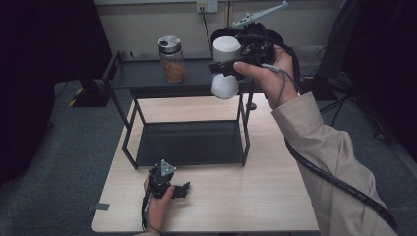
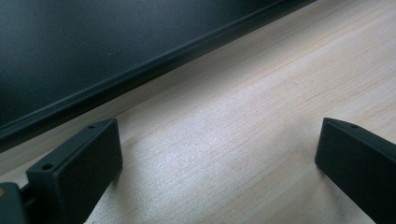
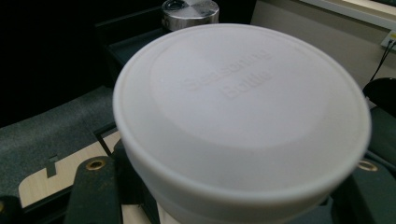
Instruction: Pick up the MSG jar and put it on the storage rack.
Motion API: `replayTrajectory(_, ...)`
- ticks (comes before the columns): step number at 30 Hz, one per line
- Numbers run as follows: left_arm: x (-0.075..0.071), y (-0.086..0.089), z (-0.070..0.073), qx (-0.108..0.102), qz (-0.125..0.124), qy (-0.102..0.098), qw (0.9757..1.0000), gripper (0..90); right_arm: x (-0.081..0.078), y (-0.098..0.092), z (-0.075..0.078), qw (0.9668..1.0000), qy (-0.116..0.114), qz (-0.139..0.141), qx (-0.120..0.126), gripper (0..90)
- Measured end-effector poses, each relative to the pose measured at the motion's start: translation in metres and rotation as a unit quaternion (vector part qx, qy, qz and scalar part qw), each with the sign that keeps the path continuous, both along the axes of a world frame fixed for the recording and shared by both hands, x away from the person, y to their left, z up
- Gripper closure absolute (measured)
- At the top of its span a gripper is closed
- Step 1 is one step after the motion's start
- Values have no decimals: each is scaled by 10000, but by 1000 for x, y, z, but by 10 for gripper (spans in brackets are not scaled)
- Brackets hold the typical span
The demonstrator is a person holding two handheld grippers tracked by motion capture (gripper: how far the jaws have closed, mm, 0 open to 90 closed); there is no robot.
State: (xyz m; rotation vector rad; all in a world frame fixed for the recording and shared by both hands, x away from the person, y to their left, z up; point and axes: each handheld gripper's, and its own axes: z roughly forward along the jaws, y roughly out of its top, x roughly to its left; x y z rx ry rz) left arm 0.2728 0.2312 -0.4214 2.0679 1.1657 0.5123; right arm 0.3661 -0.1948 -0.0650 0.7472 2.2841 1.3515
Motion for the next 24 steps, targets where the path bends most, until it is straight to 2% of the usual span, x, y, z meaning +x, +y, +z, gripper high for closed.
replayTrajectory(11,0,0,0,1,0,-1,10000,0,9,8,12,9999,-33,-104,-62,344)
replayTrajectory(24,0,0,0,1,1,0,10000,0,28,14,17,9994,16,-344,-15,343)
